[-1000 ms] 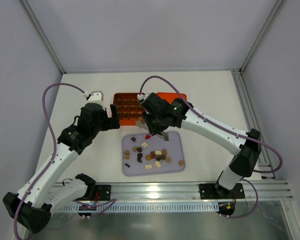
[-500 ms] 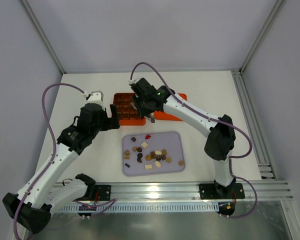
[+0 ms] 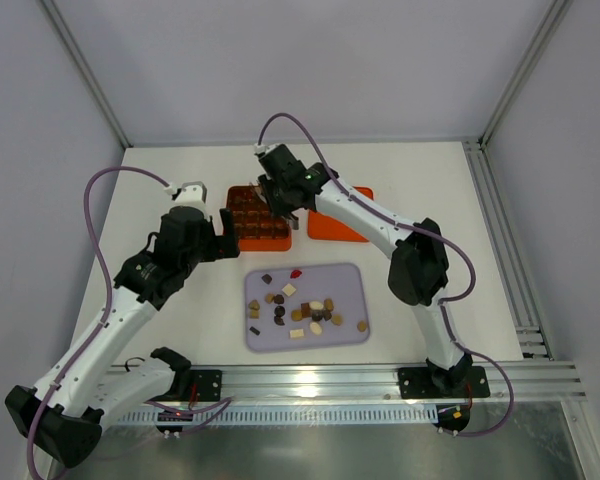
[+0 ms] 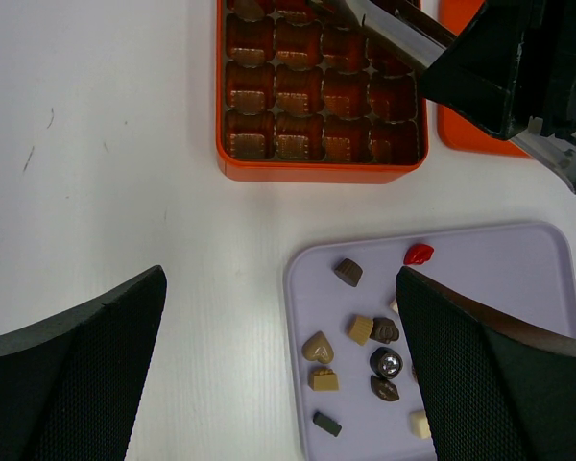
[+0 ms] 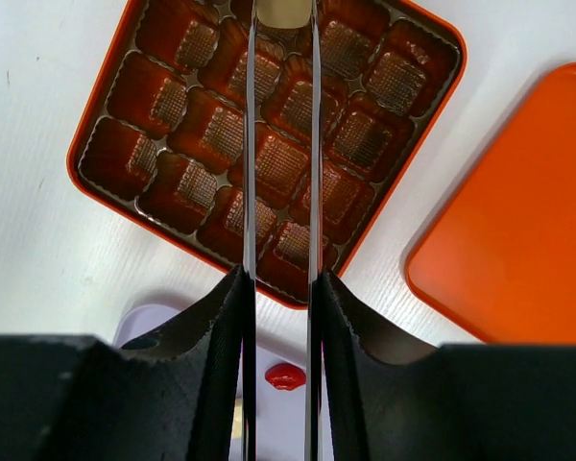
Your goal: Pack the chocolate
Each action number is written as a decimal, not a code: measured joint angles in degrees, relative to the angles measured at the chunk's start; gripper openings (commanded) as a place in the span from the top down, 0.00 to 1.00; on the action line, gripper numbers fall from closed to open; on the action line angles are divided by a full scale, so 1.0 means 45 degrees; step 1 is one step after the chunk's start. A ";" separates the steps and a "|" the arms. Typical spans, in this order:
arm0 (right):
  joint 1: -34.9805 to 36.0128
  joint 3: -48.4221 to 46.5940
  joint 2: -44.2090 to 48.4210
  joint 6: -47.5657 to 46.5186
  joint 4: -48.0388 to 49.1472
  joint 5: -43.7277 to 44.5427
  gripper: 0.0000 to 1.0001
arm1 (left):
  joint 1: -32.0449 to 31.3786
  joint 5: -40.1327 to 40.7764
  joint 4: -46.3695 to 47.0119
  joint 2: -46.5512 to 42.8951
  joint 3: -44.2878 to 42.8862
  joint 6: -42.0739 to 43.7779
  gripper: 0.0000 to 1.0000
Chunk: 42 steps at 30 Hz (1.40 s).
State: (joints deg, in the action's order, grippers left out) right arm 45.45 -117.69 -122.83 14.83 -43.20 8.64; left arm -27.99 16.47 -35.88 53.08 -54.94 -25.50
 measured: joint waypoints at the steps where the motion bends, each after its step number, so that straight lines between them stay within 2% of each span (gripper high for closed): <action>1: 0.0005 -0.0019 -0.0073 0.0005 0.0068 -0.0029 0.64 | 0.0000 0.0000 0.0000 0.0000 0.0000 0.0000 0.00; 8: 0.0005 -0.0039 -0.0316 0.0024 0.0214 -0.0199 0.64 | 0.0000 0.0000 0.0000 0.0005 0.0000 0.0000 0.00; 10: 0.0005 -0.0039 -0.0316 0.0024 0.0287 -0.0204 0.60 | 0.0000 0.0000 0.0000 0.0000 0.0000 -0.0005 0.00; 17: 0.0005 -0.0039 -0.0340 0.0039 0.0364 -0.0204 0.58 | 0.0000 0.0000 0.0000 0.0000 0.0000 0.0000 0.00; 21: 0.0005 -0.0039 -0.0442 0.0049 0.0427 -0.0209 0.52 | 0.0000 0.0000 0.0000 0.0000 0.0000 -0.0005 0.00; 33: 0.0005 -0.0330 -0.0690 0.0044 0.0330 -0.0141 0.53 | 0.0000 0.0000 0.0000 0.0000 0.0000 0.0000 0.00; 38: 0.0010 -0.0262 -0.0121 0.0019 0.0029 0.0024 0.57 | 0.0000 0.0000 0.0000 0.0000 0.0000 -0.0005 0.00; 42: 0.0019 0.1171 0.1642 0.0073 -0.0039 0.0165 0.57 | 0.0000 0.0000 0.0000 -0.0005 0.0000 -0.0005 0.00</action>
State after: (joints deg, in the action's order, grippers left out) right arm 45.54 -112.42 -115.44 15.16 -43.38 9.39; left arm -27.99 16.47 -35.88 53.06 -54.94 -25.52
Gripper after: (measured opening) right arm 0.441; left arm 0.996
